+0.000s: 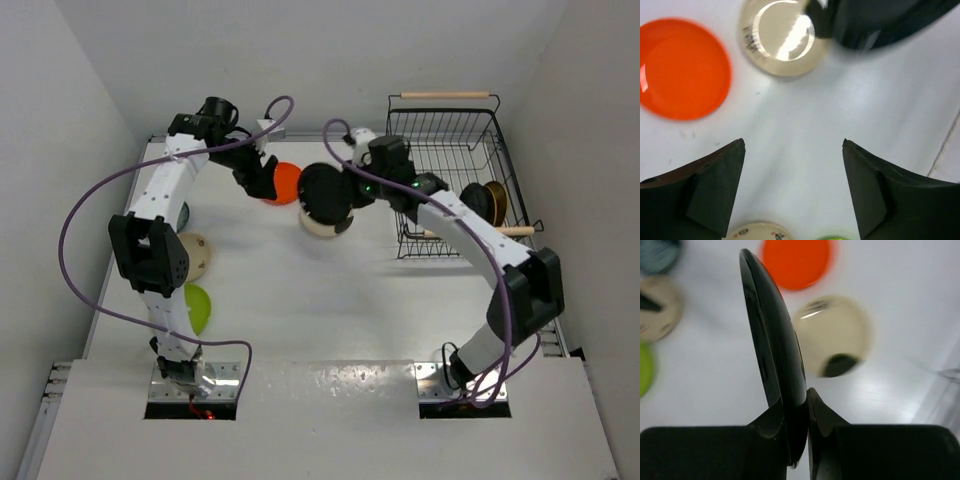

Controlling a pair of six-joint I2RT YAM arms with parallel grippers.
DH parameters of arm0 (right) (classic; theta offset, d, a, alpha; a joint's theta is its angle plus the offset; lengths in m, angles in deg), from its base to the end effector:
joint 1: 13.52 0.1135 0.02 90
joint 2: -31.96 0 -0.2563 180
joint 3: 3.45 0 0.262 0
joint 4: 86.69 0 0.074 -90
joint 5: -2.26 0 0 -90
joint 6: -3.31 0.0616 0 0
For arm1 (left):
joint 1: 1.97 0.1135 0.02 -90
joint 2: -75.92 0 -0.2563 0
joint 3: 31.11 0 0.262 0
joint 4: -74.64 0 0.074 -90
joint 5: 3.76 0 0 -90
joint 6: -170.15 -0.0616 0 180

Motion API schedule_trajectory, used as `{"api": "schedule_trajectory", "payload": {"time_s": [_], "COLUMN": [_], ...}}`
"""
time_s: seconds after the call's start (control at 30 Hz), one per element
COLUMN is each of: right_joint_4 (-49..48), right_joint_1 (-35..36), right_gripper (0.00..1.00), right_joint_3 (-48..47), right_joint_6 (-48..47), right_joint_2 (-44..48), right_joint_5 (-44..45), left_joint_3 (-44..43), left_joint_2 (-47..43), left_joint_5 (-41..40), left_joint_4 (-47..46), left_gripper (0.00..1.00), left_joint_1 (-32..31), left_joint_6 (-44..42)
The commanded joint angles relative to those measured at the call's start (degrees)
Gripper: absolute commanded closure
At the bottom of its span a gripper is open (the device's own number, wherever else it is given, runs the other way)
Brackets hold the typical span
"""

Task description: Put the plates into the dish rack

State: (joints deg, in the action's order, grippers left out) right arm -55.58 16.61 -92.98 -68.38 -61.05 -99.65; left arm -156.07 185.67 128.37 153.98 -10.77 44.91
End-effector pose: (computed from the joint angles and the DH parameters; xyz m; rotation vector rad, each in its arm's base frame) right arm 0.3443 0.2145 0.2773 -0.3534 2.2198 0.6970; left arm 0.4005 -0.1038 0.3158 1.1123 2.1760 -0.7849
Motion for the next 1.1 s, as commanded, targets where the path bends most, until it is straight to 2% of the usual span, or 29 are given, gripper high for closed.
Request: {"api": "schedule_trajectory", "payload": {"time_s": [0.0, 0.07, 0.17, 0.23, 0.37, 0.53, 0.8, 1.07], "right_joint_4": [6.28, 8.4, 9.11, 9.64, 10.7, 8.07, 8.06, 8.24], "right_joint_1": [-4.72, -6.57, -13.06, -16.23, -21.6, -25.2, -26.53, -27.58], "right_gripper": [1.0, 1.0, 1.0, 1.0, 1.0, 1.0, 1.0, 1.0], "right_joint_3": [-9.2, -11.67, -12.74, -11.87, -8.62, -4.75, -0.09, 5.62], "right_joint_6": [-8.96, -11.44, -21.69, -25.68, -26.57, -25.51, -23.76, -19.98], "right_joint_2": [6.96, 8.19, 8.03, 6.88, 3.9, -0.94, -4.9, -3.94], "right_joint_5": [25.24, 31.21, 44.73, 48.53, 44.17, 44.86, 43.19, 42.93], "left_joint_3": [-2.62, -2.01, -1.39, -0.08, 0.45, 1.07, 2.65, 2.65], "left_joint_2": [-1.91, -2.44, -2.44, -1.83, -0.51, -0.51, -0.51, 0.02], "left_joint_5": [-9.94, -16.16, -24.6, -26.65, -27.8, -28.94, -28.95, -29.47], "left_joint_4": [-7.47, -10.11, -12.58, -13.28, -13.28, -13.28, -13.28, -13.28], "left_gripper": [0.15, 0.04, 0.03, 0.03, 0.03, 0.03, 0.03, 0.03], "left_joint_1": [3.6, 4.75, 4.75, 4.75, 4.75, 4.75, 4.75, 5.28], "left_joint_6": [9.46, 11.85, 13.45, 13.45, 15.2, 15.21, 15.21, 14.68]}}
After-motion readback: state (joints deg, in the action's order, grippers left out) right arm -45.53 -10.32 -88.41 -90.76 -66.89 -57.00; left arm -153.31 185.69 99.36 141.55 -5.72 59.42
